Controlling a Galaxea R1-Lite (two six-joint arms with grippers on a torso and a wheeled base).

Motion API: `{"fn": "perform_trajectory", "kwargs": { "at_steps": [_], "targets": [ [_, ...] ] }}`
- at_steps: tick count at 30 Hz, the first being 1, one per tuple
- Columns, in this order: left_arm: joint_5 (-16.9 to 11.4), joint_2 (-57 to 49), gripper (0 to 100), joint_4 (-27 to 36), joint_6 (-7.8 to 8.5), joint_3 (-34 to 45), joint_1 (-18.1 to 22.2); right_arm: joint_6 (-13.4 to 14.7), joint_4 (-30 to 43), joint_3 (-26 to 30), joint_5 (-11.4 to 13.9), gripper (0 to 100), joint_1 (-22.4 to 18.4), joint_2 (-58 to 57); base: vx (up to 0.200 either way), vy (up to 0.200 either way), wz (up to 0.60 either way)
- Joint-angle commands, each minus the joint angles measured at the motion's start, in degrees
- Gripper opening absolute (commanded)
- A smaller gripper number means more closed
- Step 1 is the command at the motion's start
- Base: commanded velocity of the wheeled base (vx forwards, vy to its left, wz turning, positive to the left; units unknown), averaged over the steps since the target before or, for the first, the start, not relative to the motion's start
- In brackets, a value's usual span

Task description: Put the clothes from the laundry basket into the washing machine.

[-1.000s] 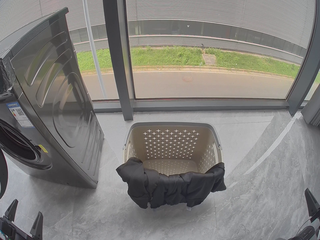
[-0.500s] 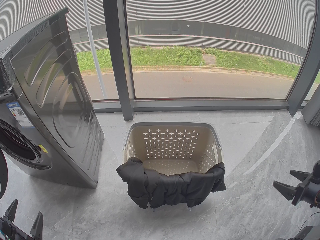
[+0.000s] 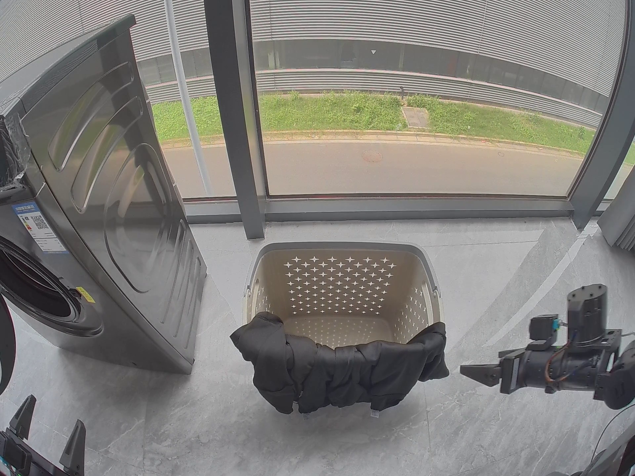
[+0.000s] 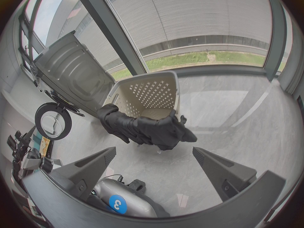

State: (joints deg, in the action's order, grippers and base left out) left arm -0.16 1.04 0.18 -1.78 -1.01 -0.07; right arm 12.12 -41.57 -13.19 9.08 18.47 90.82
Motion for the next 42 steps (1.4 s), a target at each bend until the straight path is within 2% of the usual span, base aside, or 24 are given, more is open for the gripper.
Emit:
{"fn": "perform_trajectory", "kwargs": {
  "at_steps": [1,7,19,22,42],
  "targets": [
    [-0.02,-0.86,100,-0.01,0.02,0.92,-0.01,2.12,-4.13,-5.88,0.50,100,3.33,17.02,0.000,0.000,0.00],
    [-0.02,-0.86,100,0.08,0.02,0.92,-0.01,2.30,-4.22,-8.87,-0.82,100,4.47,21.86,0.000,0.000,0.00],
    [-0.02,-0.86,100,0.08,-0.07,0.92,-0.01,2.47,-4.22,-13.62,-1.52,100,4.38,27.31,0.000,0.000,0.00],
    [-0.02,-0.86,100,-0.01,-0.07,0.92,-0.01,3.44,-4.22,-14.76,-2.49,100,4.47,28.27,0.000,0.000,0.00],
    [0.07,-0.86,100,0.08,-0.42,0.92,-0.01,6.78,-4.22,-22.23,-3.02,100,4.47,33.63,0.000,0.000,0.00]
  ]
}}
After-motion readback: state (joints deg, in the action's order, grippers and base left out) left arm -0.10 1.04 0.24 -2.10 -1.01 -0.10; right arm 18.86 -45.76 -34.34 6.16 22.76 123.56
